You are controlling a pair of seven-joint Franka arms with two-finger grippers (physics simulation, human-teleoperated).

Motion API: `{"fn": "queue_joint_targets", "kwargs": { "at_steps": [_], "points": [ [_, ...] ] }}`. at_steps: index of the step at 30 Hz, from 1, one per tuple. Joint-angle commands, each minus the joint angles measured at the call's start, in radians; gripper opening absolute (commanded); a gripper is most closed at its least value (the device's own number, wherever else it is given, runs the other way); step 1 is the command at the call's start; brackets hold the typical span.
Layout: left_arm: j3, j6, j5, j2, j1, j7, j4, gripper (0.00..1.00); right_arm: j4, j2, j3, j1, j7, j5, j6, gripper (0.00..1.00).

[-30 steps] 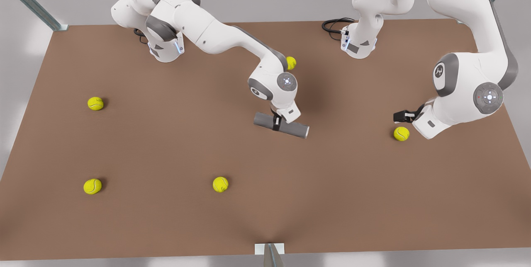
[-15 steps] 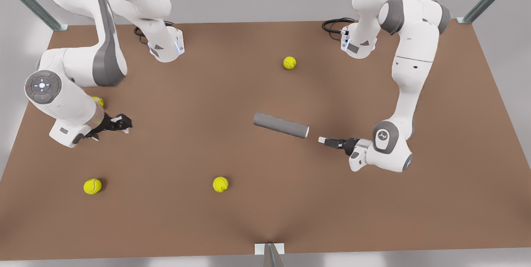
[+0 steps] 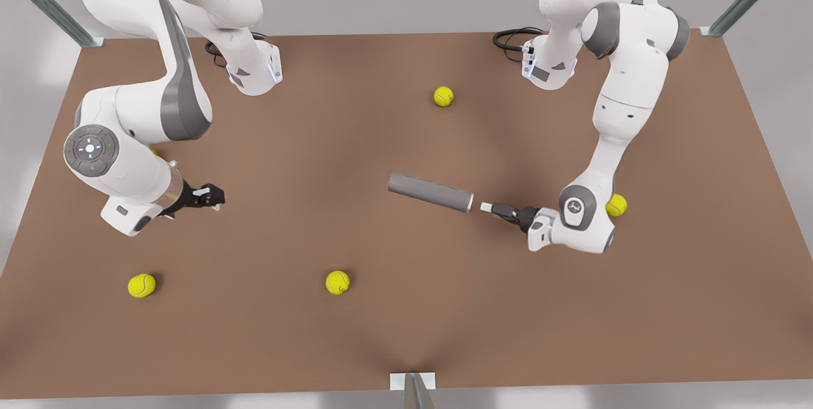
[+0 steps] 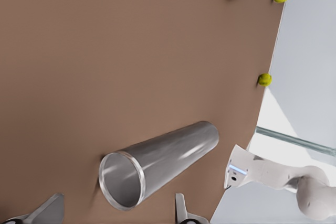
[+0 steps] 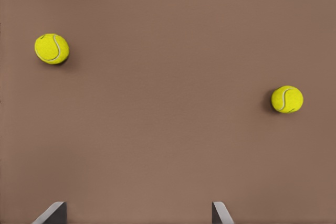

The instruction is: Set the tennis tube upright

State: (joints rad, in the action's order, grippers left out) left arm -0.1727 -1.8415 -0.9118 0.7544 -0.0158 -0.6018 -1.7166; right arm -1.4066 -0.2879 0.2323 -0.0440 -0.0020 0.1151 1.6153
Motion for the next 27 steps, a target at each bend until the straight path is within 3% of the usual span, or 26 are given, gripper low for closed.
{"fn": "queue_joint_targets", "kwargs": {
  "at_steps": [1, 11, 25, 27],
  "points": [
    [-0.001, 0.016, -0.076, -0.001, 0.008, -0.282, -0.006, 1.0, 0.001, 0.001, -0.001, -0.01, 0.094, -0.014, 0.028, 1.0],
    [-0.004, 0.08, -0.308, 0.031, 0.04, -0.397, -0.08, 1.0, 0.0, -0.06, -0.002, -0.027, 0.099, -0.025, 0.072, 1.0],
    [-0.025, 0.076, -0.421, 0.059, 0.031, -0.512, -0.136, 1.0, 0.0, -0.066, -0.004, -0.048, 0.092, -0.025, 0.08, 1.0],
    [-0.025, 0.076, -0.421, 0.059, 0.025, -0.512, -0.138, 0.95, 0.0, -0.065, -0.004, -0.063, 0.092, -0.022, 0.074, 1.0]
  ]
}}
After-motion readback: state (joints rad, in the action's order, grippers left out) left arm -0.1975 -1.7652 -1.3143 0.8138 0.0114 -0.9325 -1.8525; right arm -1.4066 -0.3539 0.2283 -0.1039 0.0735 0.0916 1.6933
